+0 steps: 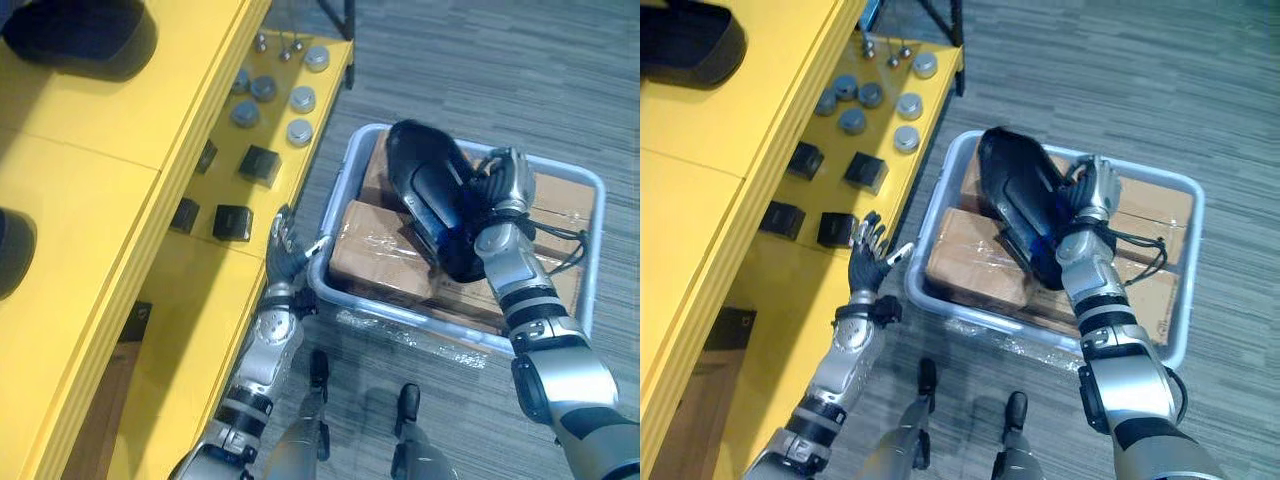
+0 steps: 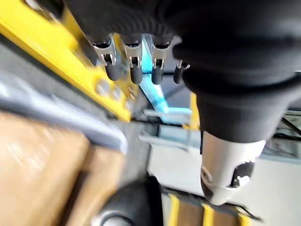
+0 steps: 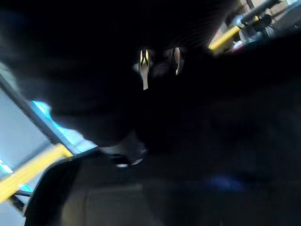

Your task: Walk over and take plastic housings, then place them on the shelf

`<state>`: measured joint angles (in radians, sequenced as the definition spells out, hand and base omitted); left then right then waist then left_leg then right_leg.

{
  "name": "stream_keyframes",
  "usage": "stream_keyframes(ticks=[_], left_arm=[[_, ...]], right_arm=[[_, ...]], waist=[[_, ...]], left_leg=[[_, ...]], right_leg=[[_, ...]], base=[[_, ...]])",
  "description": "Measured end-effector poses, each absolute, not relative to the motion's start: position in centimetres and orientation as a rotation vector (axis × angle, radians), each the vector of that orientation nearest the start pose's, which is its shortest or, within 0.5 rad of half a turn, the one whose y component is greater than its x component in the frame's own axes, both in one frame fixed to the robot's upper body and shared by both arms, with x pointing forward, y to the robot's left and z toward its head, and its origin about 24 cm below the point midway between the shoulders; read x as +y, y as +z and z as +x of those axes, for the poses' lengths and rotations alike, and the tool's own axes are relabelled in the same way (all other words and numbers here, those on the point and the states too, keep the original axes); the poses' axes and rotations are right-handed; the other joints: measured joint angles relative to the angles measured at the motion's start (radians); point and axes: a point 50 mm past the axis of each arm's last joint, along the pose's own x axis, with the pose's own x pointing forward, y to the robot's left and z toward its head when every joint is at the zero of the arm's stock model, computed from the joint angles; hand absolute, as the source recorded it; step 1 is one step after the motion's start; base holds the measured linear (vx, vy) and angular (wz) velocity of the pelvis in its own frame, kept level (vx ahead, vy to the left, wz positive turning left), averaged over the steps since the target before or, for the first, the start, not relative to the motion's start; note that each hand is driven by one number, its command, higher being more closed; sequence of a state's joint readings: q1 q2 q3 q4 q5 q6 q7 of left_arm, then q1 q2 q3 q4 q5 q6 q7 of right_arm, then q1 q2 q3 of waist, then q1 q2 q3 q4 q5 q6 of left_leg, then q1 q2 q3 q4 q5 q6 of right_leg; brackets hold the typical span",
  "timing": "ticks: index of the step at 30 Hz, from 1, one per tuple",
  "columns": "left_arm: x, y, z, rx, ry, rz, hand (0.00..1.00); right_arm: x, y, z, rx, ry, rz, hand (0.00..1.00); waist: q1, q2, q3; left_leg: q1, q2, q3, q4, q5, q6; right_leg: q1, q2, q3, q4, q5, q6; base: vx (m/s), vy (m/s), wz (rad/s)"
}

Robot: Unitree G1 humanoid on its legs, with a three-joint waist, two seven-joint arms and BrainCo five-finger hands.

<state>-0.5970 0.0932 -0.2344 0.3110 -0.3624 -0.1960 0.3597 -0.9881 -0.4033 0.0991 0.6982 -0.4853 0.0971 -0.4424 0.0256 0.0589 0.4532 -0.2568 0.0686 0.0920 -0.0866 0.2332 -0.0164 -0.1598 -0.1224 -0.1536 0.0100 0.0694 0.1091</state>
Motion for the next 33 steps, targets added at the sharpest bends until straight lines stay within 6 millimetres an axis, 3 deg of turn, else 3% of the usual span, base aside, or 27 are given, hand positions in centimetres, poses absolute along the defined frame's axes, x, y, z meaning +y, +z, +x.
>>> stream_keyframes(ticks=[5, 8, 12, 14, 22, 23, 33], left_arm=[[8.0, 13.2, 34.7, -0.23, -0.076, -0.338, 0.0], [7.9, 11.0, 35.0, -0.12, -0.074, -0.372, 0.0], [7.6, 9.1, 35.1, -0.018, -0.053, -0.413, 0.0], [7.2, 8.0, 34.8, 0.024, -0.057, -0.399, 0.0], [6.2, 4.8, 33.8, 0.166, -0.031, -0.381, 0.0], [6.1, 4.7, 33.7, 0.171, -0.029, -0.385, 1.0], [6.9, 4.6, 32.9, 0.151, 0.005, -0.669, 1.0]], right_arm=[[-16.5, 20.4, 38.3, -0.44, -0.408, -0.832, 1.0], [-13.6, 19.0, 36.9, -0.487, -0.323, -0.785, 1.0], [-11.6, 17.8, 35.5, -0.503, -0.275, -0.729, 1.0], [-10.3, 16.8, 34.9, -0.495, -0.233, -0.703, 1.0], [-7.1, 15.2, 32.8, -0.503, -0.126, -0.642, 1.0], [-7.0, 14.9, 32.6, -0.497, -0.12, -0.637, 1.0], [-6.3, 13.4, 31.0, -0.506, -0.06, -0.571, 1.0]], waist=[[-0.034, -0.044, -0.032], [-0.055, -0.067, -0.079], [-0.06, -0.069, -0.121], [-0.059, -0.07, -0.173], [-0.06, -0.079, -0.233], [-0.059, -0.079, -0.235], [-0.061, -0.097, -0.282]], left_leg=[[0.066, 0.017, 0.03, 0.0, -0.015, -0.019], [0.086, 0.034, 0.048, -0.001, -0.023, -0.03], [0.118, 0.043, 0.053, -0.001, -0.028, -0.037], [0.122, 0.047, 0.06, -0.001, -0.032, -0.042], [0.161, 0.058, 0.072, -0.004, -0.04, -0.052], [0.168, 0.059, 0.072, -0.004, -0.042, -0.054], [0.179, 0.067, 0.075, -0.001, -0.05, -0.065]], right_leg=[[0.047, 0.013, 0.027, 0.0, -0.008, -0.013], [0.059, 0.029, 0.038, -0.003, -0.012, -0.018], [0.093, 0.037, 0.04, -0.016, -0.013, -0.021], [0.098, 0.041, 0.047, -0.029, -0.01, -0.024], [0.149, 0.053, 0.059, -0.069, 0.003, -0.04], [0.157, 0.053, 0.059, -0.071, 0.003, -0.04], [0.174, 0.062, 0.062, -0.093, 0.006, -0.043]], base=[[0.04, -0.014, -0.22], [0.04, -0.018, -0.15], [0.04, -0.006, -0.06], [0.03, 0.011, -0.08], [0.01, 0.003, -0.06], [0.0, 0.0, 0.0], [0.02, 0.001, 0.0]])
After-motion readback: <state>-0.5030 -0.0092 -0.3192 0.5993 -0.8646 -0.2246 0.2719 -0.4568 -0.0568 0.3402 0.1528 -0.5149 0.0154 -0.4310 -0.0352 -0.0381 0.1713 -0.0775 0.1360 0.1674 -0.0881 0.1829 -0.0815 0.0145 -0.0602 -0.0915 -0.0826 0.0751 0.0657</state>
